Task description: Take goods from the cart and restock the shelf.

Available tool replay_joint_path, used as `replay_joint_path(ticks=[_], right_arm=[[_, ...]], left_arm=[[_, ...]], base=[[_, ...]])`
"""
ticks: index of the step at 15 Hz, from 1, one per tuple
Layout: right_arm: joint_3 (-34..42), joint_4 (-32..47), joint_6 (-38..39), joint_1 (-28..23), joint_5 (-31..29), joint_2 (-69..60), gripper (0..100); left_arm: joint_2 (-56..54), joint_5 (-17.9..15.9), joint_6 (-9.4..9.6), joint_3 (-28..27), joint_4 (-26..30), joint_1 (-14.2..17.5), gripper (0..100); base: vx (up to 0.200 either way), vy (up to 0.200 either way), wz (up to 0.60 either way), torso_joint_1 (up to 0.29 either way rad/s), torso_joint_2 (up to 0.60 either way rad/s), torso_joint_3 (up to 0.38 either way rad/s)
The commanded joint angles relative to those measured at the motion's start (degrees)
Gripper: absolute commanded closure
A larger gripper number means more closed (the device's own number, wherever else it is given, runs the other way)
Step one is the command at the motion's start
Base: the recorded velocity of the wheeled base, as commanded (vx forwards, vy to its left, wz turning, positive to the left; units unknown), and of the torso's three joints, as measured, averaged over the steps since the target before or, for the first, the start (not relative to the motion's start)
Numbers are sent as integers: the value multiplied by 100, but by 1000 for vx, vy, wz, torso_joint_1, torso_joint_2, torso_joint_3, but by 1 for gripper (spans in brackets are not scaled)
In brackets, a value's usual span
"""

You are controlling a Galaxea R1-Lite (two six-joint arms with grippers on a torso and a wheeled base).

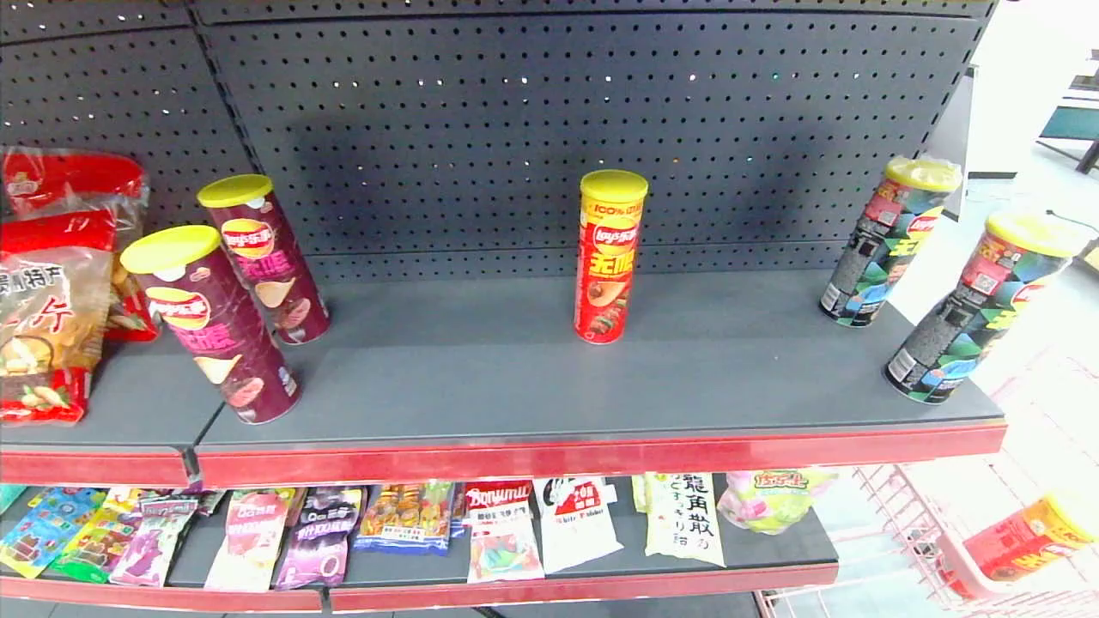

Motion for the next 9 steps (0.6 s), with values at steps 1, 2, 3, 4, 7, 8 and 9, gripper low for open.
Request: replay_joint_path(ticks=[1, 2, 3, 4, 7, 8, 9], right_arm=[[0, 2, -2, 9, -1, -1, 0], [0, 2, -2, 9, 8, -1, 0], [0, 2, -2, 9, 8, -1, 0], [0, 2, -2, 9, 8, -1, 0], [0, 2, -11, 9, 8, -1, 0], [0, 2, -11, 9, 8, -1, 0], [0, 2, -2, 9, 8, -1, 0]], left_arm=[[-5, 1, -6, 1, -3, 10, 0], [-5, 1, 3, 1, -3, 10, 0], [-5, -8, 3, 1, -3, 10, 0], [-5, 1, -6, 1, -3, 10, 0], [-5, 1, 3, 1, -3, 10, 0], [-5, 1, 3, 1, -3, 10, 0], [-5, 1, 3, 1, -3, 10, 0]], base=[[0, -200, 0, 12, 2, 2], [0, -200, 0, 27, 2, -7], [0, -200, 0, 2, 2, -2], [0, -200, 0, -2, 2, 7], [0, -200, 0, 4, 5, 1], [0, -200, 0, 7, 7, 2], [0, -200, 0, 2, 2, 12]])
